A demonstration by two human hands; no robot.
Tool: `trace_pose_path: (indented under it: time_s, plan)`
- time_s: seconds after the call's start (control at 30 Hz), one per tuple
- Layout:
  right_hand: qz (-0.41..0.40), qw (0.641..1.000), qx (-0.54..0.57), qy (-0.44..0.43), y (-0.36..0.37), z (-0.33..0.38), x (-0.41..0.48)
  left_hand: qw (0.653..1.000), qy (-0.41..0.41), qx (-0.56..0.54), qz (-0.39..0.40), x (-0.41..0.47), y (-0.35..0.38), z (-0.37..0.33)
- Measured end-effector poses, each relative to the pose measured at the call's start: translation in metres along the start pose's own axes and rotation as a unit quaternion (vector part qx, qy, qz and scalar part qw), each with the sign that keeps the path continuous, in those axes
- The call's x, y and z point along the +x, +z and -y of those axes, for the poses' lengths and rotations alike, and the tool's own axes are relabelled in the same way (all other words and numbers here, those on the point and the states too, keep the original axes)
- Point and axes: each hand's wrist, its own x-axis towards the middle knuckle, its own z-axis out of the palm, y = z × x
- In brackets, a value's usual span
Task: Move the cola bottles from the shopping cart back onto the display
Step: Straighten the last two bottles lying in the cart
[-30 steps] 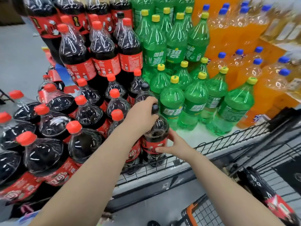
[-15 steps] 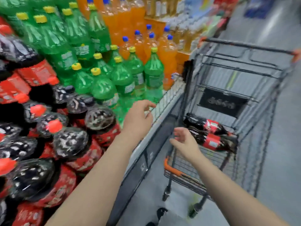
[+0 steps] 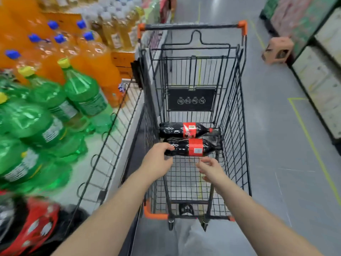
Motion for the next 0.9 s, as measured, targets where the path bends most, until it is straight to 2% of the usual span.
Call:
trace_pose_path:
  time_s: [0.17,0.5,0.63,0.8,0.9]
  plan:
    - [-0.017,0.991,0.088,0.104,-0.019,0.004,0.082,0.995,-0.048,0.025,0.08,0.09,0.034,0.018]
    - [-0.062,0.933,0.241,0.258,-0.034,-0.011,0.193,0.966,-0.087,0.111,0.218,0.214,0.124,0.08]
    - [-0.074,0.91,0.288,0.289,-0.027,-0.021,0.221,0.95,-0.046,0.196,0.24,0.255,0.153,0.089]
    - [-0.091,0.88,0.325,0.334,-0.015,-0.031,0.252,0.936,0.004,0.208,0.285,0.302,0.183,0.1]
    - [-0.104,0.88,0.307,0.347,-0.01,-0.036,0.269,0.926,0.003,0.221,0.305,0.317,0.183,0.106]
